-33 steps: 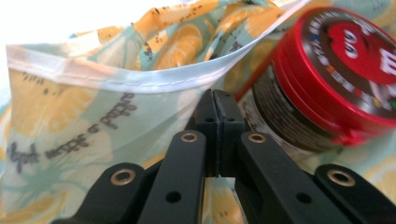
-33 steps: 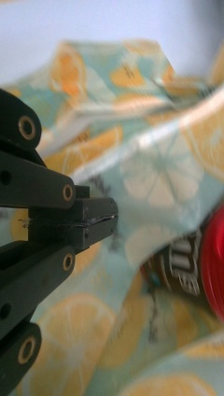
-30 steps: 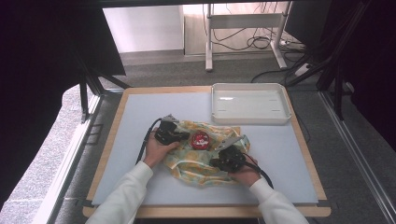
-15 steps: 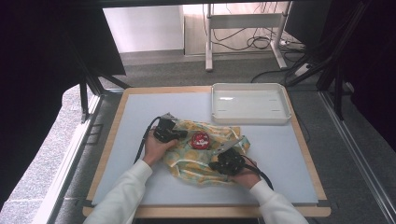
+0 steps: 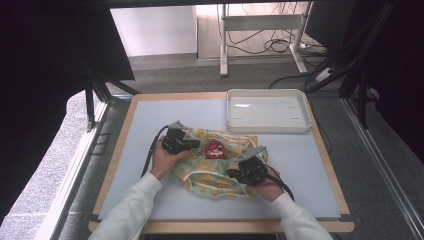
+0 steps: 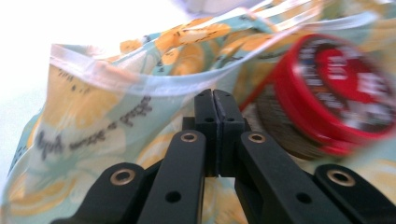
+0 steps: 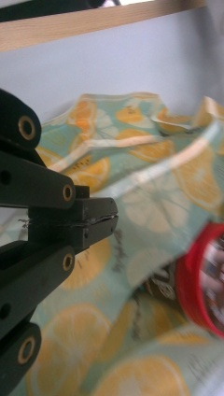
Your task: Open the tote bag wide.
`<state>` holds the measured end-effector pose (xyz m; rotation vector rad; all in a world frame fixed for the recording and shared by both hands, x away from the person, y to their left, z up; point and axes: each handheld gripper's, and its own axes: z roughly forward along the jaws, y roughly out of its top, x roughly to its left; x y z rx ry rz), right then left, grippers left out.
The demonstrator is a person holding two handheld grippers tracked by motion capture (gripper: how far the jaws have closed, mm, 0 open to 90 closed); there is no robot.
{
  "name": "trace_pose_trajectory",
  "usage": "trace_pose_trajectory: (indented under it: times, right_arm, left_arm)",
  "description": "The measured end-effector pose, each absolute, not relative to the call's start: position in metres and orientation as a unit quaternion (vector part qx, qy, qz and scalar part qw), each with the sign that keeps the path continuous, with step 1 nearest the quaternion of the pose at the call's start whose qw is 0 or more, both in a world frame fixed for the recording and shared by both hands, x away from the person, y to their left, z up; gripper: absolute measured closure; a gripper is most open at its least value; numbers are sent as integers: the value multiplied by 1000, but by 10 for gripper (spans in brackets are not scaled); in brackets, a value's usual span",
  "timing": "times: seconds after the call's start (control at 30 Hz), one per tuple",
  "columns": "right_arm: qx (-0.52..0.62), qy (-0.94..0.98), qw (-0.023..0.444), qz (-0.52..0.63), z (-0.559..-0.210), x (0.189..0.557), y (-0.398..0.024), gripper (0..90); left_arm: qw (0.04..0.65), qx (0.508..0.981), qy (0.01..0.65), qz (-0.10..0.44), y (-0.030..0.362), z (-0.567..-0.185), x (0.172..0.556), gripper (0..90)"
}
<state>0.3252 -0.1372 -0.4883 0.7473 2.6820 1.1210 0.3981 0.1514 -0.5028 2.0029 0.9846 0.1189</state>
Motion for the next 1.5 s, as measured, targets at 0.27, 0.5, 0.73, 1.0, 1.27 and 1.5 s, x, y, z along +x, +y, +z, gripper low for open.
trace_pose_trajectory:
  times: [0.27, 0.5, 0.73, 1.0, 1.27, 1.5]
  right_arm:
    - [257, 871, 92, 409, -463, 329, -145, 889]
    - [280, 866, 106, 400, -461, 354, -144, 890]
    - [297, 878, 96, 364, -480, 385, -131, 889]
    - [334, 872, 90, 348, -498, 420, -132, 889]
    - [366, 857, 83, 354, -510, 448, -130, 889]
    - [381, 850, 70, 358, -519, 461, -129, 890]
  left_arm:
    - [460, 802, 378, 39, 158, -483, 365, 900]
    - [437, 821, 365, 28, 146, -492, 353, 900]
    - [413, 833, 368, 18, 137, -508, 360, 900]
    - [394, 845, 361, -6, 129, -524, 356, 900]
    - [386, 851, 355, -22, 128, -531, 346, 900]
    - [385, 852, 352, -40, 129, -534, 341, 900]
